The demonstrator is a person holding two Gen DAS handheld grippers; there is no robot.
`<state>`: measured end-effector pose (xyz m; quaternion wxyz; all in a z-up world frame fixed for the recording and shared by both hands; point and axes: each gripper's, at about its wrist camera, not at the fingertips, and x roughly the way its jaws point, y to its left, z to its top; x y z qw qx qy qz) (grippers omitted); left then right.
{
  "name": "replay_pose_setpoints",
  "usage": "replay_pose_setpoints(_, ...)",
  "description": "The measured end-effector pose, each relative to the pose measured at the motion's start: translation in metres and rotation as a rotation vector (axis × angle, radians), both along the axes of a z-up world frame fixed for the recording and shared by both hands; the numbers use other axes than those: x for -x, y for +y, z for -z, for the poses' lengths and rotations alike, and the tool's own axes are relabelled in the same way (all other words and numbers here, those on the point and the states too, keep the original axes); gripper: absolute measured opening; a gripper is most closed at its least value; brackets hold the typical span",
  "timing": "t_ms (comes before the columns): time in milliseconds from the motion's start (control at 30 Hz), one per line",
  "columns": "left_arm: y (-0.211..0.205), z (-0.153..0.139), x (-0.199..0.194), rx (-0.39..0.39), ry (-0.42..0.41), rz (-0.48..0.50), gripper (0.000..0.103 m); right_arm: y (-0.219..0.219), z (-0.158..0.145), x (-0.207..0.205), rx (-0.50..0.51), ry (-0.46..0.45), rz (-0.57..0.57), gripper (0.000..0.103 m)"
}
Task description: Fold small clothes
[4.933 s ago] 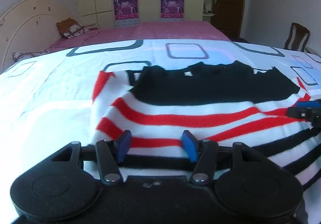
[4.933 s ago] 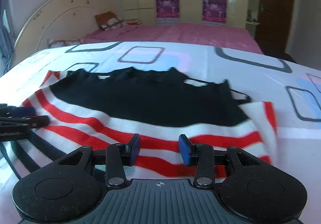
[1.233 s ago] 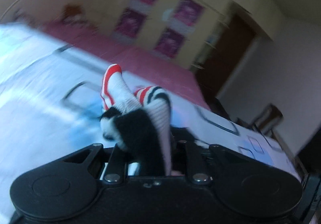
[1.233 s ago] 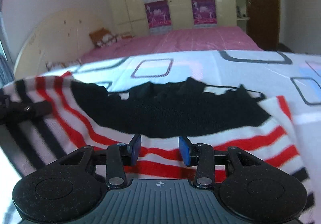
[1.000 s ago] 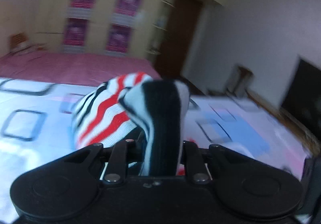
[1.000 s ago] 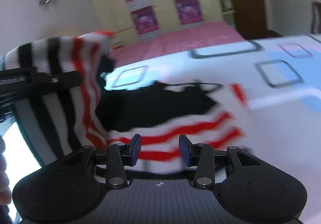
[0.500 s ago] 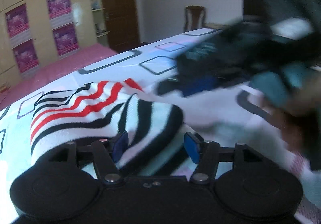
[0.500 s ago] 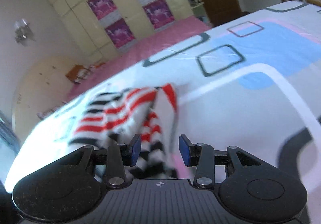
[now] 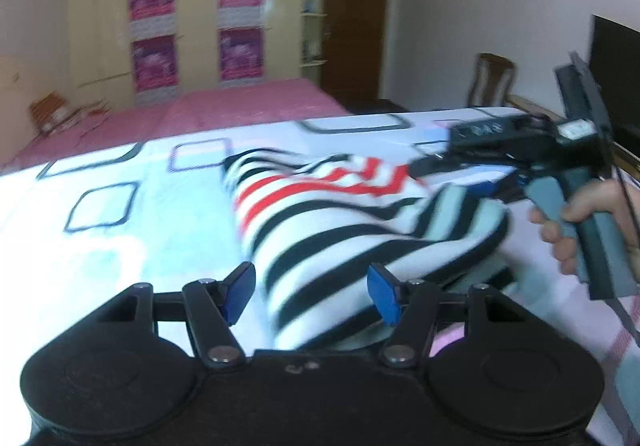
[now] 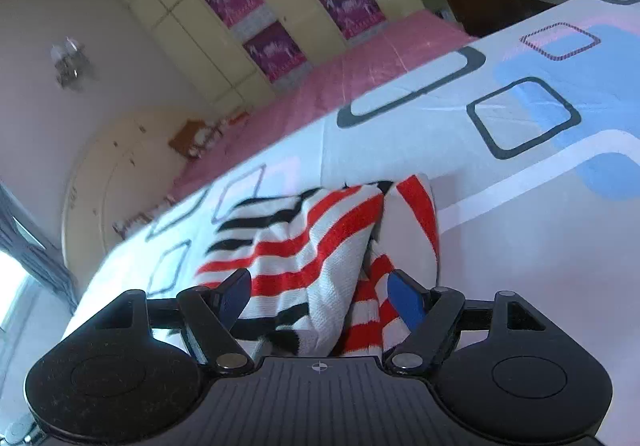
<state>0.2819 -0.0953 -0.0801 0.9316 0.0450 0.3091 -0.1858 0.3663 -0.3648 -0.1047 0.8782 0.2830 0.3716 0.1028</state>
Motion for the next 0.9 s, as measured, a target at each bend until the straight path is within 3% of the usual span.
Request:
replay_pose_setpoints(100, 0.005, -0.003, -0.004, 0.004, -0.001, -0.032, 0.061, 0.006, 0.013, -0.006, 0.012, 0.039, -0.026, 0.071)
replay_pose_setpoints(133, 0.005, -0.002, -0.006, 0.005, -0.002, -0.037, 0.061, 0.008, 0.017, -0.007, 0.009, 0.051, -0.033, 0.057)
replay_pose_setpoints(167, 0.006, -0.002, -0.011, 0.005, -0.002, -0.040, 0.061, 0.007, 0.021, -0.007, 0.000, 0.064, -0.040, 0.053)
replay_pose_setpoints(300, 0.009, -0.003, -0.013, 0.010, 0.013, -0.048, 0.061, 0.006, 0.029, -0.010, -0.007, 0.082, -0.044, 0.049)
replay_pose_setpoints(433, 0.014, 0.001, -0.018, 0.046, 0.045, -0.063, 0.061, 0.005, 0.029, -0.009, -0.024, 0.089, -0.053, 0.024)
replay_pose_setpoints(700, 0.009, 0.003, -0.030, 0.101, 0.072, -0.027, 0.061, -0.006, 0.000, 0.020, 0.092, -0.027, -0.019, 0.017)
replay_pose_setpoints(900, -0.004, 0.021, -0.036, 0.086, 0.135, -0.007, 0.061, -0.014, 0.019, 0.023, 0.083, 0.033, 0.008, 0.017)
